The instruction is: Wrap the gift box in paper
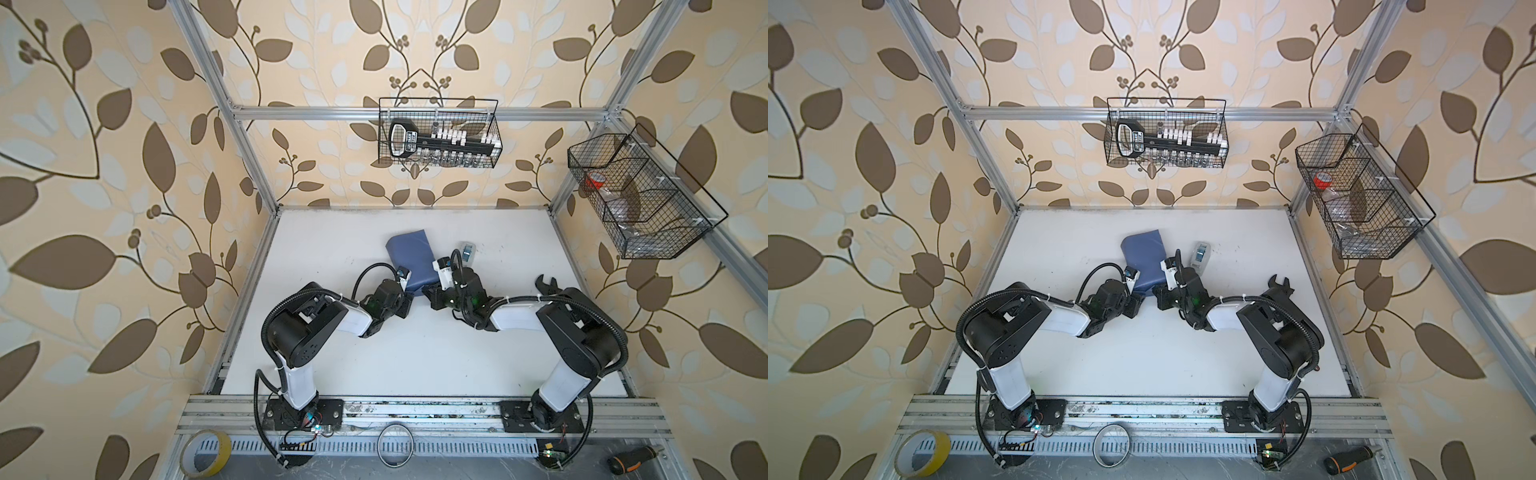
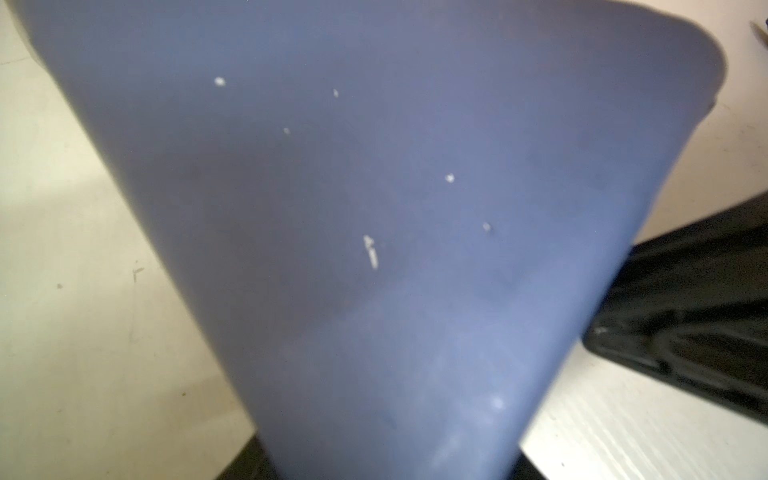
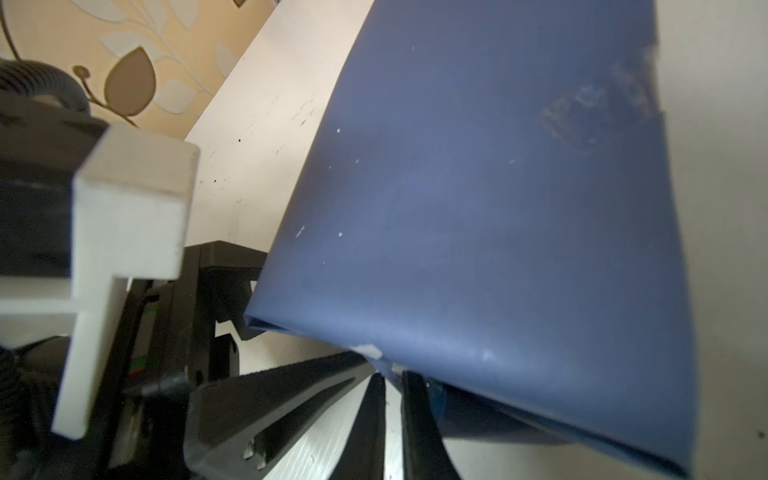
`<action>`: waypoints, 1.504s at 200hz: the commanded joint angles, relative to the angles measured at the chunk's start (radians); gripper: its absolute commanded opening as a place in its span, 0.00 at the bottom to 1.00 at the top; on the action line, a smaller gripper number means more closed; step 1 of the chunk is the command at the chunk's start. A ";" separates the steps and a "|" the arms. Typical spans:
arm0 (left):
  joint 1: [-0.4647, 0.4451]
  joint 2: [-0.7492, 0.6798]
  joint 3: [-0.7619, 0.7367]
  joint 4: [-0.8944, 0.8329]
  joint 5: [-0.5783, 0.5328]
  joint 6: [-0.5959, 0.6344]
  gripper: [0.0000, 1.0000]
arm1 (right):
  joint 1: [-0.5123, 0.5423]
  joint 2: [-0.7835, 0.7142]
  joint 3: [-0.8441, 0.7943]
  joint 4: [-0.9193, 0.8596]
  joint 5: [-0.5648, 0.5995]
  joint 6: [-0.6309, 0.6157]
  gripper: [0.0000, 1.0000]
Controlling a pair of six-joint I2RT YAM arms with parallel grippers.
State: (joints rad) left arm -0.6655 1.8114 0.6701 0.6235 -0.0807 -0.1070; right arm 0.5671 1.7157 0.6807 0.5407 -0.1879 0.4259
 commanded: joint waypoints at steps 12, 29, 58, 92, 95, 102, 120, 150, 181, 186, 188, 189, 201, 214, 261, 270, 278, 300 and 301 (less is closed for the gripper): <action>0.013 -0.011 0.035 0.008 -0.008 0.003 0.52 | -0.007 -0.074 -0.067 0.039 -0.003 -0.024 0.12; 0.012 -0.009 0.038 0.004 -0.007 0.001 0.51 | -0.007 -0.096 -0.086 0.039 -0.002 -0.029 0.12; 0.012 -0.012 0.040 0.000 -0.008 0.001 0.49 | 0.000 -0.103 -0.107 0.049 0.015 -0.036 0.12; 0.013 -0.012 0.044 -0.004 -0.005 -0.001 0.48 | 0.016 -0.059 -0.091 0.077 0.016 -0.027 0.12; 0.012 -0.011 0.042 -0.004 -0.004 -0.002 0.48 | 0.017 -0.054 -0.086 0.079 0.016 -0.026 0.12; 0.013 -0.011 0.042 -0.004 -0.006 -0.001 0.48 | 0.021 -0.042 -0.076 0.080 0.016 -0.024 0.12; 0.012 -0.012 0.041 -0.004 -0.008 0.000 0.48 | 0.027 -0.021 -0.052 0.078 0.016 -0.024 0.12; 0.014 -0.012 0.040 -0.004 -0.008 0.000 0.48 | 0.028 0.016 -0.018 0.068 0.029 -0.027 0.12; 0.014 -0.011 0.038 -0.002 -0.004 0.000 0.48 | 0.015 0.047 0.017 0.063 0.044 -0.028 0.11; 0.014 -0.012 0.039 -0.002 -0.005 0.000 0.48 | 0.012 0.052 0.021 0.063 0.045 -0.028 0.11; 0.015 -0.011 0.038 -0.002 -0.004 0.001 0.48 | 0.011 0.054 0.023 0.062 0.046 -0.027 0.11; 0.015 -0.011 0.038 -0.002 -0.003 0.001 0.48 | 0.010 0.055 0.025 0.062 0.046 -0.027 0.11; 0.014 -0.015 0.038 -0.002 -0.003 -0.001 0.48 | 0.004 0.067 0.035 0.062 0.047 -0.028 0.11; 0.014 -0.016 0.036 -0.002 -0.001 -0.001 0.48 | -0.002 0.077 0.043 0.062 0.044 -0.029 0.11; 0.014 -0.024 0.032 -0.004 -0.003 0.003 0.49 | -0.016 0.051 0.021 0.064 0.010 -0.035 0.11; 0.015 -0.027 0.031 -0.005 -0.001 0.003 0.49 | -0.018 0.033 0.003 0.072 0.000 -0.035 0.12; 0.015 -0.029 0.031 -0.006 -0.002 0.004 0.49 | -0.019 0.018 -0.017 0.081 -0.014 -0.033 0.12; 0.014 -0.035 0.030 -0.010 -0.003 0.003 0.49 | -0.027 -0.038 -0.075 0.098 -0.026 -0.021 0.13; 0.014 -0.035 0.030 -0.010 -0.003 0.003 0.49 | -0.027 -0.040 -0.077 0.098 -0.026 -0.020 0.13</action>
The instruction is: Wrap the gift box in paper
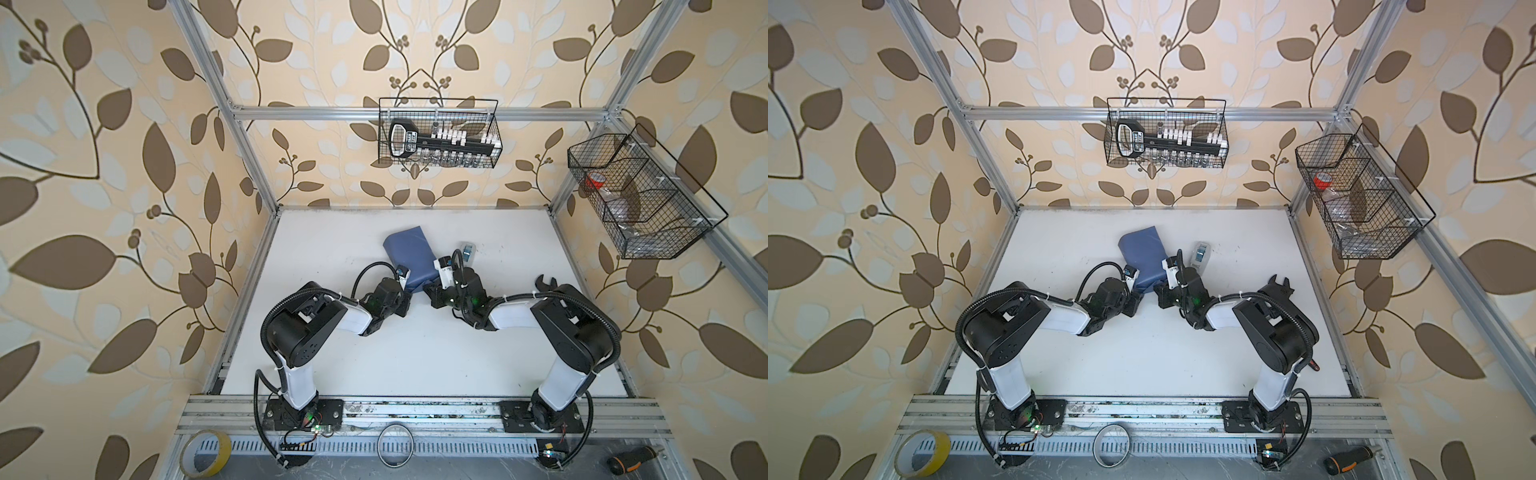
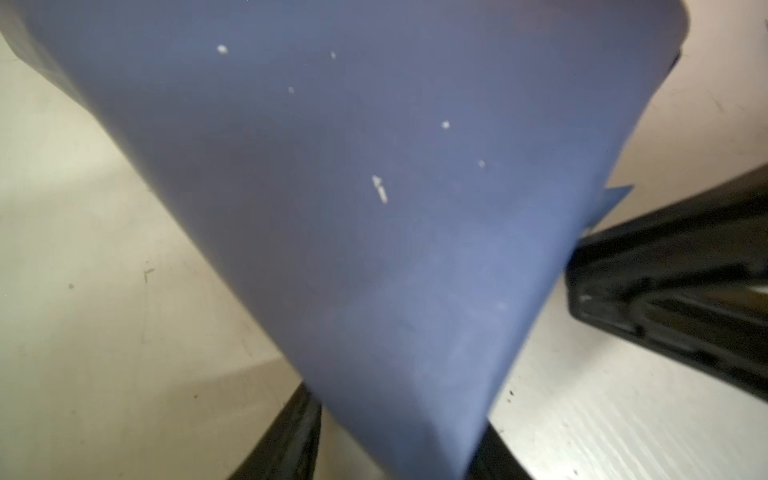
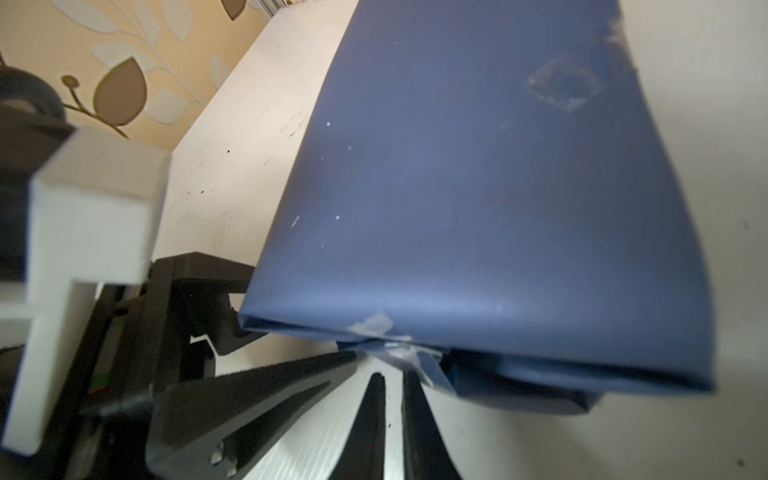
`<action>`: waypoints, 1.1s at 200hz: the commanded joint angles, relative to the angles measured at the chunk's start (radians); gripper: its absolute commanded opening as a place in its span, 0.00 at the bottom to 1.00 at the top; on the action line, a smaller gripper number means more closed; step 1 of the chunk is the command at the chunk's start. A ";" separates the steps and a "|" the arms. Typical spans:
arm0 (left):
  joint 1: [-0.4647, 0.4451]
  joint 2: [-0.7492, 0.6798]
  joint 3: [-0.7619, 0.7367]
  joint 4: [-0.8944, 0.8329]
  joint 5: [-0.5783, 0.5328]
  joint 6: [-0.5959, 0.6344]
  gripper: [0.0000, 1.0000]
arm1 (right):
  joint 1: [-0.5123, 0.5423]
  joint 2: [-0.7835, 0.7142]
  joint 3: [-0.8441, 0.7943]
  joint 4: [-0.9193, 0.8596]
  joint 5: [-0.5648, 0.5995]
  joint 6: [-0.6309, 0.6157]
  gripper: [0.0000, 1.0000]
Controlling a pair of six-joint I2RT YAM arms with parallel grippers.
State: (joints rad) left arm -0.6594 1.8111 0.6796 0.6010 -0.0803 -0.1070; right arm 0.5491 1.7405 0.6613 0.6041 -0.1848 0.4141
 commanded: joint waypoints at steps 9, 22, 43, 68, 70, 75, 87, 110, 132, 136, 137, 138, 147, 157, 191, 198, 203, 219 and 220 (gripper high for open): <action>0.008 -0.039 0.018 0.011 -0.001 0.002 0.50 | -0.013 -0.087 -0.082 0.034 -0.017 -0.006 0.13; 0.008 -0.048 0.017 0.007 0.003 -0.003 0.51 | -0.019 -0.118 -0.109 0.025 0.011 0.003 0.13; 0.008 -0.061 0.009 0.007 0.010 -0.021 0.54 | -0.022 -0.128 -0.125 0.016 0.042 0.015 0.13; 0.008 -0.070 -0.004 0.013 0.027 -0.046 0.58 | -0.014 -0.088 -0.097 0.038 0.032 0.027 0.13; 0.008 -0.071 -0.005 0.013 0.028 -0.047 0.58 | -0.013 -0.083 -0.093 0.038 0.031 0.027 0.13; 0.008 -0.072 -0.010 0.013 0.031 -0.053 0.59 | -0.010 -0.074 -0.082 0.037 0.029 0.028 0.13; 0.009 -0.082 -0.019 0.014 0.041 -0.066 0.61 | -0.001 -0.044 -0.055 0.040 0.031 0.028 0.13; 0.008 -0.099 -0.044 0.021 0.067 -0.093 0.64 | 0.002 0.011 -0.004 0.044 0.030 0.028 0.13; 0.008 -0.128 -0.070 0.019 0.098 -0.123 0.67 | -0.002 0.061 0.043 0.049 0.024 0.031 0.13; 0.008 -0.134 -0.077 0.019 0.106 -0.131 0.68 | -0.004 0.069 0.053 0.049 0.024 0.031 0.13; 0.008 -0.135 -0.078 0.019 0.106 -0.132 0.68 | -0.004 0.070 0.055 0.048 0.023 0.031 0.13; 0.008 -0.135 -0.078 0.020 0.107 -0.135 0.68 | -0.004 0.071 0.057 0.047 0.023 0.031 0.13; 0.009 -0.147 -0.094 0.020 0.121 -0.150 0.70 | -0.008 0.086 0.076 0.045 0.023 0.031 0.12; 0.008 -0.159 -0.111 0.023 0.132 -0.166 0.71 | -0.017 0.098 0.091 0.043 0.020 0.032 0.12; 0.009 -0.238 -0.160 0.018 0.140 -0.213 0.74 | -0.028 0.066 0.059 0.040 -0.018 0.044 0.12; 0.008 -0.264 -0.166 -0.001 0.126 -0.227 0.75 | -0.027 0.032 0.032 0.040 -0.027 0.048 0.13; 0.009 -0.288 -0.167 -0.014 0.113 -0.237 0.76 | -0.026 0.004 0.014 0.039 -0.030 0.049 0.13; 0.010 -0.358 -0.159 -0.082 0.066 -0.282 0.79 | -0.037 -0.105 -0.030 -0.016 -0.021 0.023 0.15; 0.009 -0.360 -0.158 -0.094 0.063 -0.285 0.79 | -0.037 -0.112 -0.032 -0.022 -0.020 0.022 0.15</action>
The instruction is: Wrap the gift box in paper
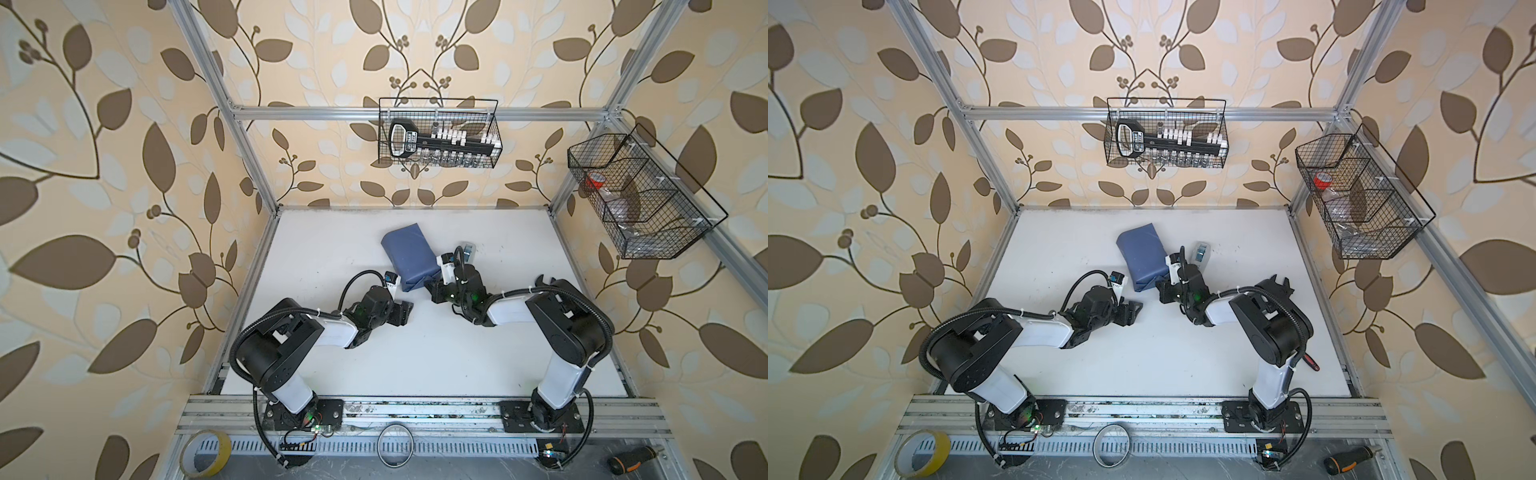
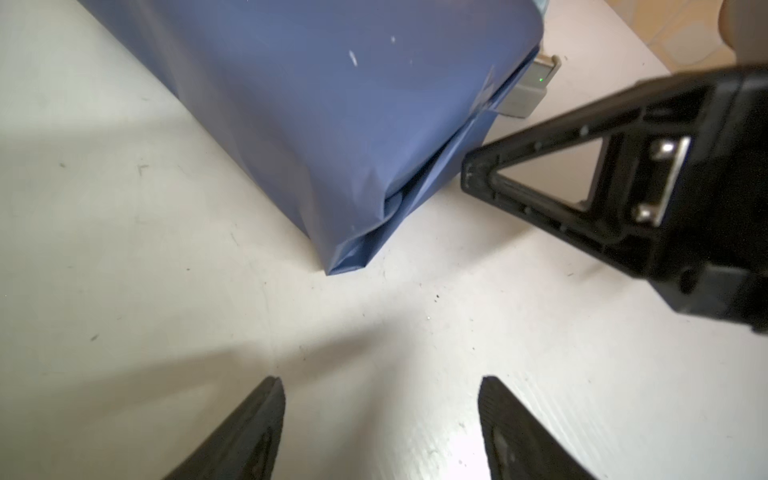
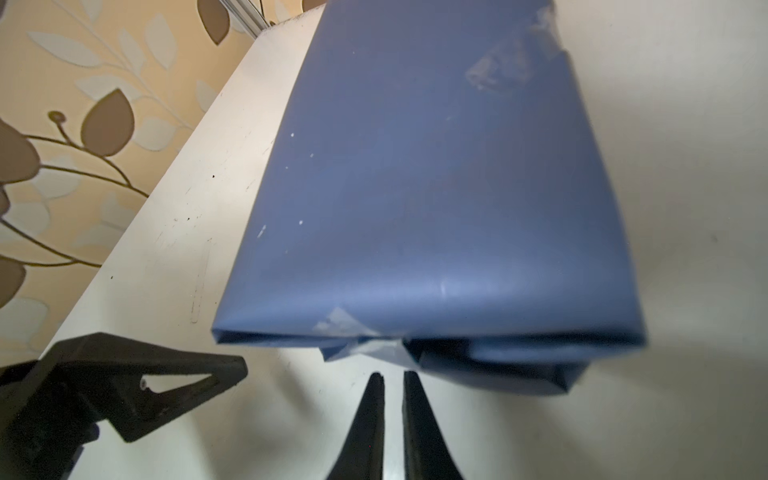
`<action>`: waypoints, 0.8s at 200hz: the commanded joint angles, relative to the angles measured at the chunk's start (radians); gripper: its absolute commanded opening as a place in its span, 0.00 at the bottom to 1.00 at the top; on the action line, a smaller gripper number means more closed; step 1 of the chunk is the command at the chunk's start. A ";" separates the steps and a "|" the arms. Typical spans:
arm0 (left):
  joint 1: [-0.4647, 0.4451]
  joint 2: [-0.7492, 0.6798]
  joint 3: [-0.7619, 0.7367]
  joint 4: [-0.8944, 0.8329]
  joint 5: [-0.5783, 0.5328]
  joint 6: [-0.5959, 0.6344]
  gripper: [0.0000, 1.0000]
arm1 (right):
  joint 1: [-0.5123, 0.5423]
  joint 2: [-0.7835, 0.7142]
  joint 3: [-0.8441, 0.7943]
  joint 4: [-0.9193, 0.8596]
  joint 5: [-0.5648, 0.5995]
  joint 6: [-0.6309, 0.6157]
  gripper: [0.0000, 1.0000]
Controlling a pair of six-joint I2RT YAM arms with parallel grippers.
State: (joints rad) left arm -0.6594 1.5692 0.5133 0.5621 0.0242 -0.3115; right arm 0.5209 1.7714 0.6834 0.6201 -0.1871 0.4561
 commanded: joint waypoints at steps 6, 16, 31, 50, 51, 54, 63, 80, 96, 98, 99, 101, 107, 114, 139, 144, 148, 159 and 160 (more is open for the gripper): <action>0.010 -0.152 0.020 -0.082 -0.055 -0.097 0.80 | -0.017 -0.179 -0.061 -0.067 -0.009 -0.029 0.16; 0.014 -0.180 0.053 -0.149 -0.084 -0.128 0.82 | -0.036 -0.225 -0.062 -0.105 0.002 -0.033 0.19; 0.033 -0.182 0.139 -0.267 -0.097 -0.171 0.87 | -0.065 -0.256 -0.047 -0.129 0.020 -0.028 0.27; 0.074 -0.146 0.246 -0.369 -0.073 -0.221 0.93 | -0.084 -0.238 0.021 -0.188 0.065 -0.026 0.48; 0.077 -0.143 0.250 -0.370 -0.070 -0.224 0.94 | -0.085 -0.236 0.026 -0.192 0.068 -0.027 0.49; 0.084 -0.137 0.263 -0.376 -0.066 -0.233 0.94 | -0.086 -0.232 0.038 -0.200 0.076 -0.029 0.53; 0.109 -0.095 0.294 -0.384 -0.045 -0.258 0.96 | -0.089 -0.204 0.080 -0.222 0.103 -0.035 0.59; 0.161 -0.021 0.359 -0.409 0.003 -0.309 0.97 | -0.101 -0.127 0.174 -0.271 0.120 -0.040 0.66; 0.199 0.055 0.417 -0.421 0.047 -0.337 0.97 | -0.112 -0.042 0.256 -0.288 0.095 -0.037 0.69; 0.203 0.063 0.425 -0.424 0.051 -0.339 0.97 | -0.114 -0.032 0.265 -0.292 0.091 -0.036 0.70; 0.205 0.070 0.430 -0.426 0.055 -0.340 0.97 | -0.114 -0.027 0.270 -0.293 0.089 -0.036 0.70; 0.207 0.080 0.439 -0.434 0.060 -0.341 0.97 | -0.115 -0.017 0.279 -0.298 0.086 -0.036 0.70; 0.217 0.112 0.470 -0.448 0.069 -0.343 0.97 | -0.119 0.011 0.307 -0.307 0.077 -0.034 0.71; 0.224 0.150 0.503 -0.466 0.080 -0.342 0.96 | -0.120 0.042 0.335 -0.308 0.065 -0.035 0.71; 0.238 0.256 0.591 -0.478 0.160 -0.344 0.92 | -0.133 0.120 0.416 -0.346 -0.023 -0.033 0.69; 0.238 0.271 0.607 -0.480 0.184 -0.338 0.91 | -0.135 0.124 0.422 -0.348 -0.038 -0.033 0.67; 0.238 0.281 0.619 -0.481 0.201 -0.335 0.90 | -0.136 0.127 0.424 -0.349 -0.051 -0.033 0.66; 0.238 0.302 0.636 -0.473 0.242 -0.332 0.87 | -0.136 0.131 0.424 -0.355 -0.079 -0.038 0.63; 0.238 0.304 0.636 -0.471 0.245 -0.332 0.86 | -0.136 0.131 0.424 -0.358 -0.081 -0.038 0.63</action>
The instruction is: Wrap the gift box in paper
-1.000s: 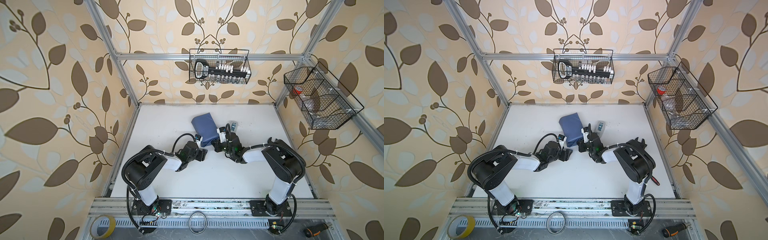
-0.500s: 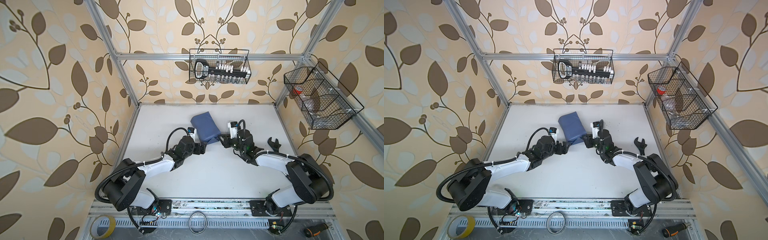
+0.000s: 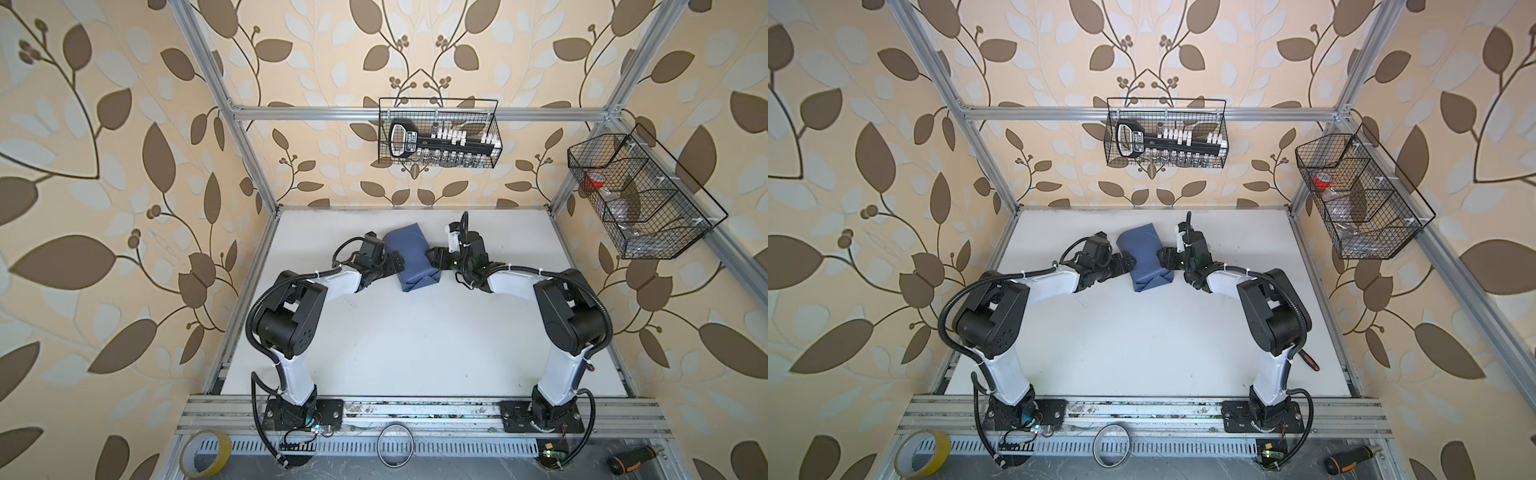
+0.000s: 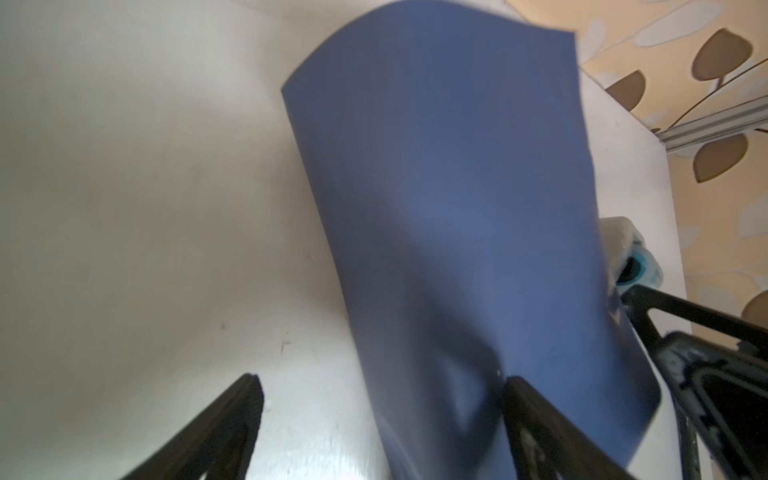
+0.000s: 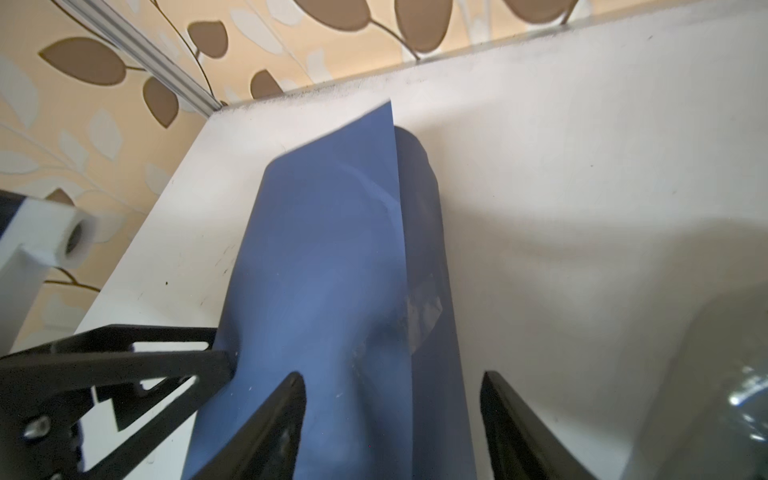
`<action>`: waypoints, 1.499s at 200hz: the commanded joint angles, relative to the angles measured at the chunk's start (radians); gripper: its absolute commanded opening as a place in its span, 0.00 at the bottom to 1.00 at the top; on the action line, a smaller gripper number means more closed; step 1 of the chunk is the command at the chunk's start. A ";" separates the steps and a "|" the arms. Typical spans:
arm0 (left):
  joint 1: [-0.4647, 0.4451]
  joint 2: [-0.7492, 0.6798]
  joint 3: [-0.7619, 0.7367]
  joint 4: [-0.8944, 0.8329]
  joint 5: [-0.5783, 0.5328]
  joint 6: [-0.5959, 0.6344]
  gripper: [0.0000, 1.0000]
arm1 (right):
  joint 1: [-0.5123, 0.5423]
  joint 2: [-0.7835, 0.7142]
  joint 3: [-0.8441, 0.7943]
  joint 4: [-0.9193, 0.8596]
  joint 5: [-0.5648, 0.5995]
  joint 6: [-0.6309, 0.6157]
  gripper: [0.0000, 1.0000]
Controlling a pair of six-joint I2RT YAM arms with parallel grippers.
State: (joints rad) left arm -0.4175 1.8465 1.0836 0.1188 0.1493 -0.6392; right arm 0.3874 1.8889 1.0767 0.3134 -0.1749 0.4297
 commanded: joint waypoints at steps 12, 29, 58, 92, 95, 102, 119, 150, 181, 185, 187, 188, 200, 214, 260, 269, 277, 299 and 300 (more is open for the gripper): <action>-0.006 0.033 0.060 -0.012 0.150 -0.004 0.83 | 0.000 0.012 0.024 -0.061 -0.124 -0.012 0.59; -0.009 0.023 0.028 0.017 0.194 -0.011 0.81 | 0.013 -0.002 -0.009 -0.070 -0.146 -0.011 0.53; -0.014 -0.024 -0.085 0.098 0.270 -0.064 0.76 | 0.047 -0.085 -0.134 -0.045 -0.143 0.031 0.50; -0.052 -0.141 -0.278 0.200 0.306 -0.144 0.75 | 0.117 -0.234 -0.322 -0.007 -0.103 0.113 0.49; -0.058 -0.152 -0.296 0.205 0.306 -0.150 0.76 | 0.123 -0.249 -0.341 -0.005 -0.098 0.119 0.49; -0.070 -0.186 -0.341 0.216 0.308 -0.159 0.76 | 0.137 -0.283 -0.385 -0.001 -0.087 0.135 0.49; -0.086 -0.284 -0.450 0.223 0.284 -0.177 0.79 | 0.156 -0.368 -0.492 0.021 -0.072 0.170 0.51; -0.087 -0.491 -0.542 0.121 0.200 -0.150 0.89 | 0.116 -0.495 -0.596 0.005 -0.067 0.177 0.66; -0.077 -0.519 -0.471 0.026 0.148 -0.099 0.97 | 0.070 -0.469 -0.530 -0.020 -0.102 0.151 0.73; -0.076 -0.506 -0.456 0.021 0.151 -0.099 0.97 | 0.069 -0.454 -0.511 -0.024 -0.109 0.149 0.73; -0.075 -0.501 -0.447 0.019 0.153 -0.099 0.97 | 0.068 -0.445 -0.501 -0.025 -0.111 0.147 0.74; -0.075 -0.496 -0.444 0.017 0.154 -0.099 0.97 | 0.068 -0.442 -0.496 -0.025 -0.112 0.146 0.74; -0.074 -0.456 -0.404 0.003 0.155 -0.104 0.97 | 0.068 -0.386 -0.436 -0.038 -0.113 0.130 0.75; -0.073 -0.417 -0.373 0.005 0.150 -0.110 0.97 | 0.062 -0.321 -0.375 -0.037 -0.131 0.123 0.76; -0.058 -0.292 -0.278 -0.002 0.143 -0.116 0.98 | 0.065 -0.165 -0.240 -0.014 -0.209 0.149 0.76; -0.058 -0.279 -0.270 0.011 0.159 -0.125 0.98 | 0.065 -0.151 -0.239 0.004 -0.229 0.163 0.75; -0.059 -0.273 -0.264 0.021 0.169 -0.131 0.97 | 0.065 -0.143 -0.240 0.024 -0.245 0.176 0.75; -0.059 -0.262 -0.240 0.035 0.191 -0.141 0.95 | 0.065 -0.147 -0.248 0.080 -0.280 0.211 0.73; -0.059 -0.261 -0.239 0.035 0.191 -0.141 0.95 | 0.064 -0.147 -0.249 0.082 -0.283 0.212 0.73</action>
State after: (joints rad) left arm -0.4828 1.5833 0.7887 0.1249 0.3099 -0.7700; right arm 0.4519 1.7367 0.8215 0.3244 -0.3885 0.5999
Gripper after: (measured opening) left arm 0.955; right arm 0.736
